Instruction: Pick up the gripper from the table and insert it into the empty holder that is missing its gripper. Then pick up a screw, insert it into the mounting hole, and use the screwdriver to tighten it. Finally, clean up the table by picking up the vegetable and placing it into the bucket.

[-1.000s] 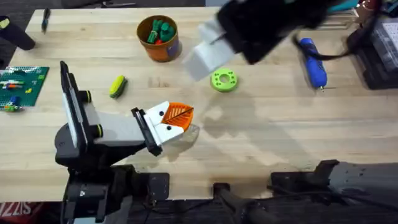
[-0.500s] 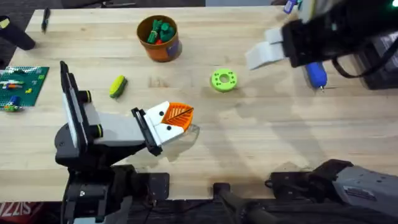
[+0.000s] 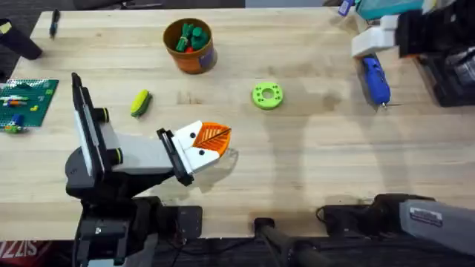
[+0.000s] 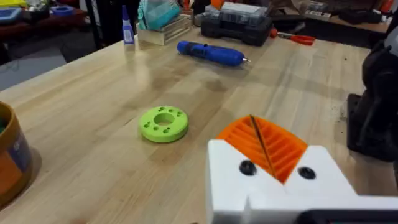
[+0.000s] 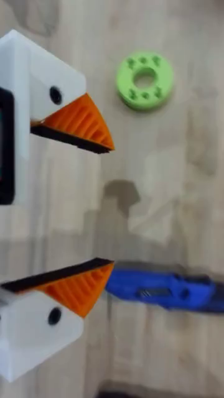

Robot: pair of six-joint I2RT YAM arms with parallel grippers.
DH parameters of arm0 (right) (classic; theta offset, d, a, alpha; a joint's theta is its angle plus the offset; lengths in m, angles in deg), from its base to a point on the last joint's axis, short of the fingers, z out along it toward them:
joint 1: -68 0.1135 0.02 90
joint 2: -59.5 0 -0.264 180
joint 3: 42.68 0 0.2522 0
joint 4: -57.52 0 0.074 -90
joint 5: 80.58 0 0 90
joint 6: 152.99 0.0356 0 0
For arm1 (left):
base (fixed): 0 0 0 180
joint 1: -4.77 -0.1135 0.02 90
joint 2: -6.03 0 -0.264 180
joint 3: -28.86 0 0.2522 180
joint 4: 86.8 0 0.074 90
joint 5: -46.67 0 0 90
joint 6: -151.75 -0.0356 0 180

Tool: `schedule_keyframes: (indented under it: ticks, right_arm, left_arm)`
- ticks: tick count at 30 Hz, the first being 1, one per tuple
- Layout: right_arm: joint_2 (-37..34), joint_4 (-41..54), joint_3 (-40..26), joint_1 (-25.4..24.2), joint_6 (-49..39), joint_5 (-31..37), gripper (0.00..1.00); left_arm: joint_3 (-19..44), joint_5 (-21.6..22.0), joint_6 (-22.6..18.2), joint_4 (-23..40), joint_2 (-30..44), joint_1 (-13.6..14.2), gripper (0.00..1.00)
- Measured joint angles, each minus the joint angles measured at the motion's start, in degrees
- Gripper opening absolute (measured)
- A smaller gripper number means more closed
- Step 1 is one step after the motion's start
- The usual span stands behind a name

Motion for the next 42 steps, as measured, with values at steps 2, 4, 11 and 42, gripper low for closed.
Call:
schedule_keyframes:
  ticks: [2, 4, 11, 42]
  right_arm:
    - [-2.05, -3.44, 0.00, -3.00, -2.61, -0.38, 0.994]
    - [-4.69, -5.94, 0.00, -5.65, -4.82, -0.54, 0.994]
    - [-14.74, -11.95, -0.15, -12.14, -10.42, -0.44, 0.994]
    - [-41.06, -19.01, -10.75, -13.54, -14.86, -0.26, 0.993]
  left_arm:
    - [0.00, -0.01, 0.00, 0.00, 0.00, 0.00, 0.008]
    - [0.00, -0.01, 0.00, 0.00, 0.00, 0.00, 0.008]
    - [0.00, -0.01, 0.00, 0.00, 0.00, 0.00, 0.008]
    - [0.00, -0.01, 0.00, 0.00, 0.00, 0.00, 0.008]
